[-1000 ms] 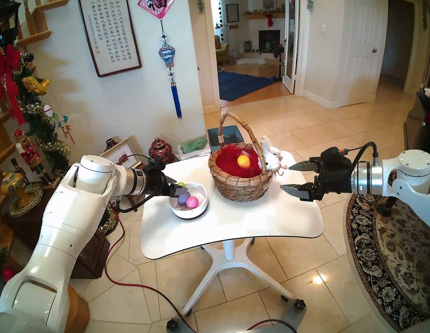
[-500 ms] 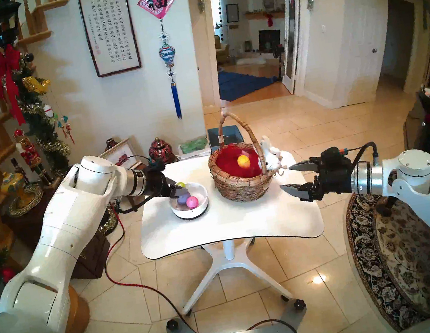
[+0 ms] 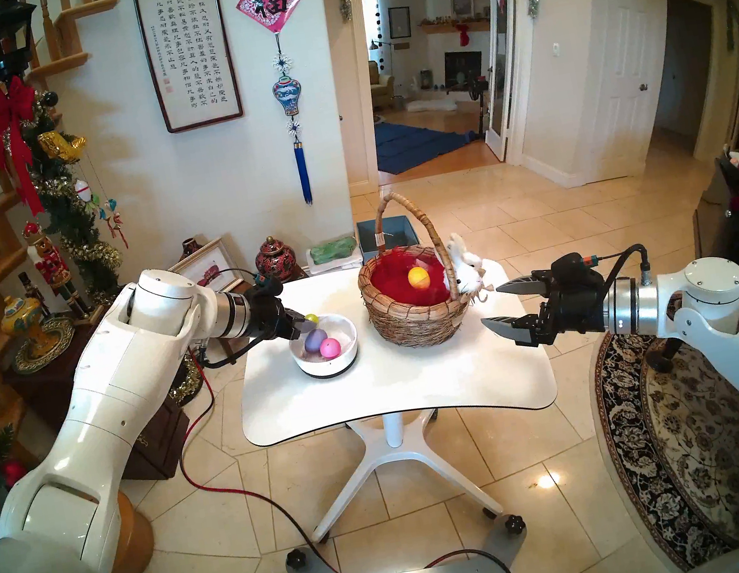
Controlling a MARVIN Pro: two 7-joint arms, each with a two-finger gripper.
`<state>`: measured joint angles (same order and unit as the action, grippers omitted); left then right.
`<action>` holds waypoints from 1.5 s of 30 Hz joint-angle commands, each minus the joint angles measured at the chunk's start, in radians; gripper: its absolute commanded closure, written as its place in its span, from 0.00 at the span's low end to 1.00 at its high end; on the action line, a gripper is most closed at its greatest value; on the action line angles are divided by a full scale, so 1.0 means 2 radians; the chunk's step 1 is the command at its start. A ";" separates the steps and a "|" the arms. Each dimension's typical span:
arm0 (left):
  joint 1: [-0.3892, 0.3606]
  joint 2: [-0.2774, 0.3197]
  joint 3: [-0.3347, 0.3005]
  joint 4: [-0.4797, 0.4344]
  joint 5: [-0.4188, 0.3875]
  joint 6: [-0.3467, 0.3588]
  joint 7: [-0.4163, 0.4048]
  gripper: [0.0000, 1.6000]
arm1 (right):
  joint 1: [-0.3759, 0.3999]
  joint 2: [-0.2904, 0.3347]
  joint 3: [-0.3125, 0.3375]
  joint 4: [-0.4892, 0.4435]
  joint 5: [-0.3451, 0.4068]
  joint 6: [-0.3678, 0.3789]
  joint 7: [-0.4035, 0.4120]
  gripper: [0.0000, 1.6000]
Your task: Put easter egg into basket
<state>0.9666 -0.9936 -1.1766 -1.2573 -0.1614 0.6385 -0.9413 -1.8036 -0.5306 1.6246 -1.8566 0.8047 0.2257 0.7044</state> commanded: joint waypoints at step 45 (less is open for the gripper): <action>-0.092 -0.108 0.016 -0.051 -0.030 0.052 0.006 0.56 | 0.002 0.001 0.004 0.000 0.001 -0.001 -0.001 0.00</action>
<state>0.8676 -1.1470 -1.1683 -1.3858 -0.2314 0.7418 -0.9384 -1.8035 -0.5304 1.6241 -1.8563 0.8048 0.2257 0.7044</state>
